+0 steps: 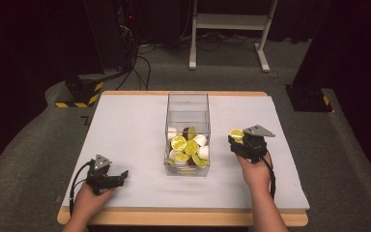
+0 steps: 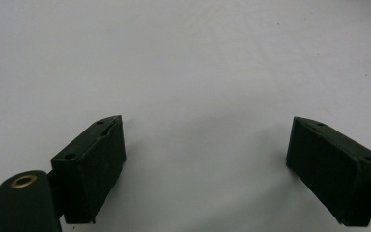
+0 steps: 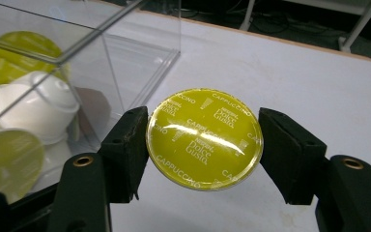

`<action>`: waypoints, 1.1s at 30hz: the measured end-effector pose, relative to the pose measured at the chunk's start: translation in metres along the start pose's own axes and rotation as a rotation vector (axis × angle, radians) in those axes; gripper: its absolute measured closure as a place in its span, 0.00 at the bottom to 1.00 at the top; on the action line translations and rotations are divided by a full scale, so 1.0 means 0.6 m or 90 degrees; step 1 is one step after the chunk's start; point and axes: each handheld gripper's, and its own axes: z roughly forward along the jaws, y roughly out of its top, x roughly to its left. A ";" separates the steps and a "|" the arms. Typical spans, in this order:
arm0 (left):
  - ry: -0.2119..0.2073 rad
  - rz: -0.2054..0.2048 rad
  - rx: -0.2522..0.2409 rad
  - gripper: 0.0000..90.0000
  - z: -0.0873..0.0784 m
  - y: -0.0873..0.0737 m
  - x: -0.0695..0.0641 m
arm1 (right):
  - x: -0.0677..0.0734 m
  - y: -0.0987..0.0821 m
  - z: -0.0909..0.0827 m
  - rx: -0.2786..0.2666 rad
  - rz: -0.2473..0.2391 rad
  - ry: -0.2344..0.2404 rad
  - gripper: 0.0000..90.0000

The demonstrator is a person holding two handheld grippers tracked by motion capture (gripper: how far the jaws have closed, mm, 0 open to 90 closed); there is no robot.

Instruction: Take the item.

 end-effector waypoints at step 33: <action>0.000 -0.002 -0.001 0.15 0.000 0.000 -0.001 | -0.059 0.041 0.121 0.032 0.053 -0.046 0.42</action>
